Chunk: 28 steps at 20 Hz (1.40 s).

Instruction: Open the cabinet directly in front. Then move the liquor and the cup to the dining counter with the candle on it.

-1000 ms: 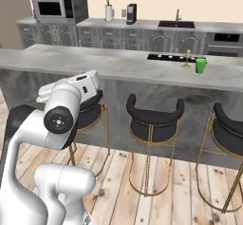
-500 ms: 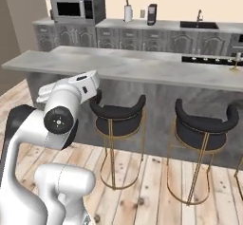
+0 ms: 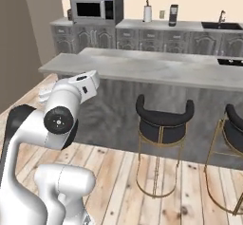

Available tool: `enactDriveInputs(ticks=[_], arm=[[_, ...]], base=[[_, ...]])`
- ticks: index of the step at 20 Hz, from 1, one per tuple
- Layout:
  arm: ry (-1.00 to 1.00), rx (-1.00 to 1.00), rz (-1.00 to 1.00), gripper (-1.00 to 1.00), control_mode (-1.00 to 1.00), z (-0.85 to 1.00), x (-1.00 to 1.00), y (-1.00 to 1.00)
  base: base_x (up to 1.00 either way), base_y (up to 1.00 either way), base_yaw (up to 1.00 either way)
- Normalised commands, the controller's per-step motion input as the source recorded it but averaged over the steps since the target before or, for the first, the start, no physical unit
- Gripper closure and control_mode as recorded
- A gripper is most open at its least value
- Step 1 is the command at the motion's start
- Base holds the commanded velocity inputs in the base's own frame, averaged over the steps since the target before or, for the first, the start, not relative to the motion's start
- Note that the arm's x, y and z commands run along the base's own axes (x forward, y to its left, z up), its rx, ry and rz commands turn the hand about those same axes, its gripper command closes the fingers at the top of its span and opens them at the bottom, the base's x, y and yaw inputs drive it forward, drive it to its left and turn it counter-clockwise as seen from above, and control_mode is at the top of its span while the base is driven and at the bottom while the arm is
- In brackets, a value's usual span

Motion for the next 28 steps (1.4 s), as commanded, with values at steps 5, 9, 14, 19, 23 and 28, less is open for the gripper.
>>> enactDriveInputs(ticks=[5, 9, 14, 19, 23, 28], arm=[[0.0, 0.0, 0.0, -1.0, 1.0, 0.0, 0.0, 0.0], [0.0, 0.0, 0.0, -1.0, 1.0, 0.0, 0.0, 0.0], [0.0, 0.0, 0.0, -1.0, 1.0, 0.0, 0.0, 0.0], [0.0, 0.0, 0.0, -1.0, 1.0, 0.0, 0.0, 0.0], [0.0, 0.0, 0.0, -1.0, 1.0, 0.0, 0.0, 0.0], [0.0, 0.0, 0.0, -1.0, 1.0, 0.0, 0.0, 0.0]], base=[[0.0, 1.0, 0.0], [0.0, 1.0, 0.0], [0.04, 1.0, 0.0], [0.07, 1.0, 0.0], [0.08, 1.0, 0.0], [0.24, 1.0, 0.0]])
